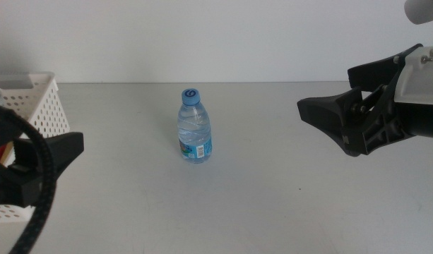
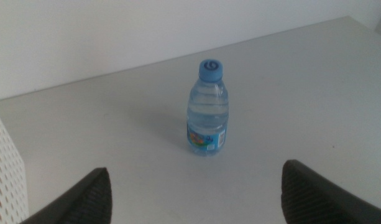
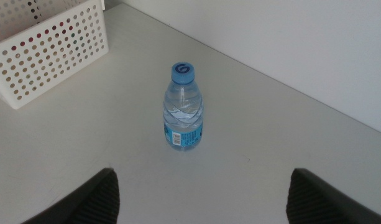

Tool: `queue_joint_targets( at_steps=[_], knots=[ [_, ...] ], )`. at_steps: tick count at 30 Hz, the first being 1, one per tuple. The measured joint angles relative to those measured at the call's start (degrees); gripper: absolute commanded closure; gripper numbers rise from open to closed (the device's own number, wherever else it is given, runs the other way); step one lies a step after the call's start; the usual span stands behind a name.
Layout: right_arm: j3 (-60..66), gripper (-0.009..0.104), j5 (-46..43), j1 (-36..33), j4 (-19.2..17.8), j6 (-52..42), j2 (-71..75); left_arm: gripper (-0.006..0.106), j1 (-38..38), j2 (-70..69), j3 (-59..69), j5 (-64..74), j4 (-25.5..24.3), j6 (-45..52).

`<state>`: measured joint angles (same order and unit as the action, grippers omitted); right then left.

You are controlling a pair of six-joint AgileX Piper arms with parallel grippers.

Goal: Use arms to grab the bottles and put them into the dustbin to the left of the table.

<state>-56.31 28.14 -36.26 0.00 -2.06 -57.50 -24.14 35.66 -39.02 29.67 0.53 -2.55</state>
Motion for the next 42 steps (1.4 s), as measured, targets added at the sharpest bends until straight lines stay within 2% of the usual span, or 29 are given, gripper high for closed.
queue_joint_targets(
  at_steps=[10, 17, 22, 29, 35, 42],
  knots=[
    [0.00, 0.017, 0.00, 0.00, 0.00, 0.00, 0.00, 0.007, 0.00, 0.17, 1.69, -10.80, 0.18, 1.01],
    [0.00, 0.017, 0.00, 0.00, 0.00, 0.00, 0.00, 0.007, -1.59, 0.43, 17.02, -31.27, 4.67, 5.00],
    [0.00, 0.017, 0.00, 0.00, 0.38, 0.00, 0.00, 0.007, -5.61, 2.15, 25.45, -41.07, 4.61, 5.48],
    [0.00, 0.017, 0.00, 0.00, 0.43, 0.00, 0.00, 0.007, -5.72, 12.72, 25.79, -51.50, 3.87, 5.50],
    [0.00, 0.017, 0.00, 0.00, 0.43, 0.00, 0.00, 0.007, -5.72, 24.62, 24.97, -62.30, 1.87, 1.64],
    [0.00, 0.017, 0.00, 0.00, 0.43, 0.00, 0.00, 0.007, -5.72, 38.19, 16.50, -65.49, -1.60, -0.89]
  ],
)
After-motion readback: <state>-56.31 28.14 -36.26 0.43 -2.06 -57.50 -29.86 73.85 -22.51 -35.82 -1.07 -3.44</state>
